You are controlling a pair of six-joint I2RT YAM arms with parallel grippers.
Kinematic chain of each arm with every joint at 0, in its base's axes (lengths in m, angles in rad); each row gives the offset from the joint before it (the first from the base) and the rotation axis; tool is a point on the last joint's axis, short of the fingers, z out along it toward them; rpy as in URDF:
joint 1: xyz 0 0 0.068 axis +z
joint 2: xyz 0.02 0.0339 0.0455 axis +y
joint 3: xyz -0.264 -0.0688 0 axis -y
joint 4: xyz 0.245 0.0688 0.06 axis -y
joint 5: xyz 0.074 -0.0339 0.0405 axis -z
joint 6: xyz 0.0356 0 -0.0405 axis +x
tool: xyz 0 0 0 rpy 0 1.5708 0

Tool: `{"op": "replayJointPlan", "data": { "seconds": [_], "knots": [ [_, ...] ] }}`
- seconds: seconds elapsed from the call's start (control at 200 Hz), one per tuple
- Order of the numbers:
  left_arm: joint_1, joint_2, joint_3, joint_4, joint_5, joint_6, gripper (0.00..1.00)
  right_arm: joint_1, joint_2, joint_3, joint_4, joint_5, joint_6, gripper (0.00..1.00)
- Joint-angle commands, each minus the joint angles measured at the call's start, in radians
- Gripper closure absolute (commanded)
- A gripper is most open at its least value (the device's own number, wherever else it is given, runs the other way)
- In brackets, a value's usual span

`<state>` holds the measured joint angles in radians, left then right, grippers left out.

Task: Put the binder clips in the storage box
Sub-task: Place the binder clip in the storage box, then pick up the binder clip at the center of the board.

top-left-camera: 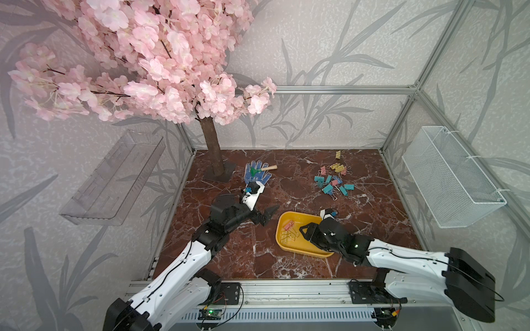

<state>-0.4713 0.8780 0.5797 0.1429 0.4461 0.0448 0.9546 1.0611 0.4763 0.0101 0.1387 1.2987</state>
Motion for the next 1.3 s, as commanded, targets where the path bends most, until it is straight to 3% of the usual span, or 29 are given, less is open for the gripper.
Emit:
{"op": "replayJointPlan", "data": {
  "seconds": [0.0, 0.09, 0.155, 0.29, 0.35, 0.625, 0.81, 0.965, 1.215, 1.295],
  "knots": [
    [-0.007, -0.008, -0.006, 0.020, -0.002, 0.000, 0.00, -0.032, -0.164, 0.079, -0.291, 0.202, -0.168, 0.46],
    [-0.008, -0.007, -0.006, 0.022, 0.000, -0.001, 0.00, -0.179, -0.235, 0.164, -0.424, 0.218, -0.303, 0.46],
    [-0.009, -0.007, -0.006, 0.023, 0.003, -0.003, 0.00, -0.318, -0.220, 0.230, -0.480, 0.158, -0.410, 0.46],
    [-0.010, -0.008, -0.005, 0.019, 0.003, -0.002, 0.00, -0.583, -0.038, 0.383, -0.526, -0.093, -0.628, 0.46],
    [-0.012, -0.010, -0.005, 0.018, 0.000, 0.000, 0.00, -0.638, 0.069, 0.466, -0.563, -0.116, -0.706, 0.46],
    [-0.019, -0.018, -0.005, 0.006, -0.018, 0.015, 0.00, -0.704, 0.526, 0.803, -0.709, 0.047, -1.018, 0.48],
    [-0.040, 0.009, 0.000, 0.010, 0.100, 0.027, 0.00, -0.706, 0.764, 0.955, -0.782, 0.162, -1.150, 0.48],
    [-0.066, 0.020, -0.001, 0.013, 0.138, 0.041, 0.00, -0.715, 0.883, 1.035, -0.784, 0.248, -1.190, 0.48],
    [-0.090, 0.004, -0.007, 0.002, 0.092, 0.065, 0.00, -0.732, 1.003, 1.125, -0.783, 0.263, -1.228, 0.47],
    [-0.091, 0.003, -0.008, 0.001, 0.083, 0.066, 0.00, -0.737, 1.024, 1.140, -0.787, 0.266, -1.227, 0.52]
  ]
}}
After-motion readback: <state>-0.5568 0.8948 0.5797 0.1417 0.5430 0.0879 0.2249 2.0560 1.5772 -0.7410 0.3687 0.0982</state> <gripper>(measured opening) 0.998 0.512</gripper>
